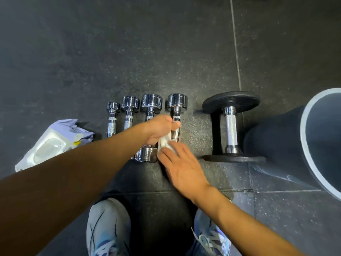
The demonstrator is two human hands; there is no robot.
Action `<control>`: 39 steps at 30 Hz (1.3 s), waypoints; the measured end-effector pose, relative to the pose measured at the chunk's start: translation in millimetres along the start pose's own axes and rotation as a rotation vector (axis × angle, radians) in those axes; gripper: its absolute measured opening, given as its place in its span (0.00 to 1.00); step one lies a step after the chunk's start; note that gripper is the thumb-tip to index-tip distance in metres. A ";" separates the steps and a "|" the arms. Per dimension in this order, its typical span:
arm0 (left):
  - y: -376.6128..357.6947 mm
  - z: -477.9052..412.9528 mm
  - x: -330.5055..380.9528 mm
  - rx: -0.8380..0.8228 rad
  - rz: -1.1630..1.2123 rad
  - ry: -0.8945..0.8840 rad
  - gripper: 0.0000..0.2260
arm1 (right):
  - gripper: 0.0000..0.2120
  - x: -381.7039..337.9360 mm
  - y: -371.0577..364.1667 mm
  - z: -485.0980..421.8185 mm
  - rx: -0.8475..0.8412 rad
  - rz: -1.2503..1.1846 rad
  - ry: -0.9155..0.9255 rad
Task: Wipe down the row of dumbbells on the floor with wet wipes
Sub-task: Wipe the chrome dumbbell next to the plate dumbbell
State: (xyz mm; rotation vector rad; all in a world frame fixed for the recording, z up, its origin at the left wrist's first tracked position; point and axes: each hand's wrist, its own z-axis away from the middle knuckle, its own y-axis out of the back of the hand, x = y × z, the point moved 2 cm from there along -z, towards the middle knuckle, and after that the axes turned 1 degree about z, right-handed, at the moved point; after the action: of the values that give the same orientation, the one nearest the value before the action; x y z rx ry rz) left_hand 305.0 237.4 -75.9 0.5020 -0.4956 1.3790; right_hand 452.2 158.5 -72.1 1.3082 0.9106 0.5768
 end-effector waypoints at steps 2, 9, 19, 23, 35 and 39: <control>-1.0 -2.4 2.1 0.006 -0.016 -0.017 0.07 | 0.14 8.5 -3.8 -13.4 -0.104 0.055 0.047; -3.5 -7.7 2.1 0.007 -0.078 -0.018 0.10 | 0.20 11.8 -5.0 0.2 -0.137 0.136 0.011; -4.1 -9.5 1.8 -0.032 0.013 0.039 0.17 | 0.23 -6.3 7.1 34.7 0.085 -1.281 -0.981; -3.3 -9.8 -1.8 -0.023 0.022 0.040 0.17 | 0.30 5.1 3.0 16.6 -0.020 -1.295 -0.880; -1.9 -5.5 1.5 -0.023 0.021 0.057 0.15 | 0.25 -24.8 -13.9 10.9 -0.317 0.178 -0.067; -3.2 -6.4 0.5 -0.002 0.007 0.050 0.17 | 0.26 -22.4 -10.3 5.0 -0.306 0.234 -0.073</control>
State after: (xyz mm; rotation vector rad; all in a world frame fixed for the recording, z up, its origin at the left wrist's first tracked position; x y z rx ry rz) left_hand 308.6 241.3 -80.8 0.4635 -0.4581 1.3941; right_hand 442.9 135.6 -76.8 1.1552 0.5852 0.8115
